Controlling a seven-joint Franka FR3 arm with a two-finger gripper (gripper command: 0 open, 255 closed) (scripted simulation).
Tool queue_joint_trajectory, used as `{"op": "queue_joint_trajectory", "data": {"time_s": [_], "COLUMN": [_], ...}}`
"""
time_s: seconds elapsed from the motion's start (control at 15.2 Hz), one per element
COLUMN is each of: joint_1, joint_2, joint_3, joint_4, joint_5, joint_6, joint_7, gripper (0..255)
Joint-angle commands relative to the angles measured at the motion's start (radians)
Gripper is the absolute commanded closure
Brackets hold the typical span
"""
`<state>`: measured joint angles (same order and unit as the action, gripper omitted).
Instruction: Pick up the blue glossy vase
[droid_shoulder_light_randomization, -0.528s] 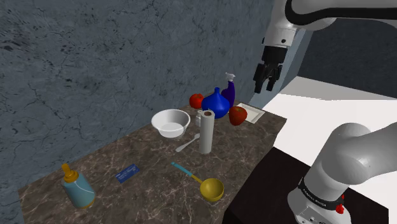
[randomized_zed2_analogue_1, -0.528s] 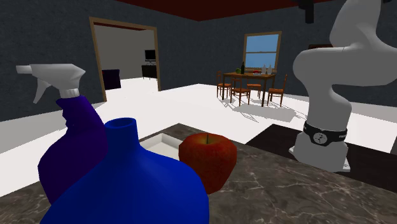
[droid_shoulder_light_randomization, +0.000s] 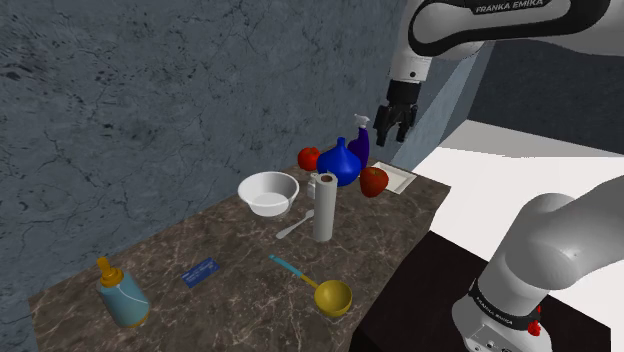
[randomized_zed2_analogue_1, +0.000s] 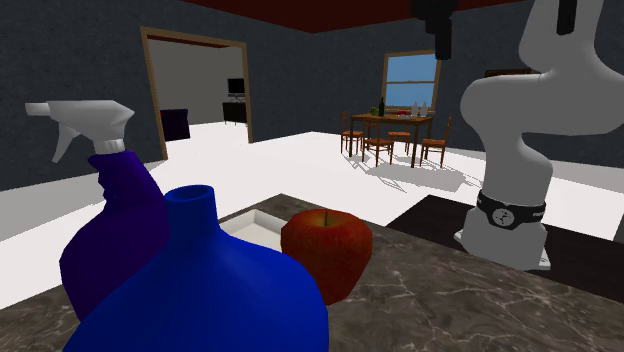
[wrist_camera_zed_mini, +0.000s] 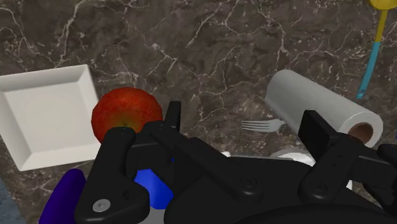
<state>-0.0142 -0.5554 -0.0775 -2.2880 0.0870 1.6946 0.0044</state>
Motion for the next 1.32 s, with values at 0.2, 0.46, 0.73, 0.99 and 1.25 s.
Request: {"op": "queue_joint_trajectory", "data": {"time_s": [0.2,0.46,0.73,0.99,1.25], "joint_1": [-0.011,-0.018,-0.027,-0.036,-0.047], "joint_2": [0.170,0.311,0.453,0.597,0.745], "joint_3": [-0.012,-0.020,-0.030,-0.040,-0.049], "joint_4": [0.094,0.186,0.298,0.431,0.589], "joint_5": [-0.025,-0.040,-0.052,-0.061,-0.066], "joint_6": [0.097,0.160,0.206,0.233,0.240], "joint_7": [-0.011,-0.014,-0.017,-0.018,-0.019], "gripper": [0,0,0,0,0]}}
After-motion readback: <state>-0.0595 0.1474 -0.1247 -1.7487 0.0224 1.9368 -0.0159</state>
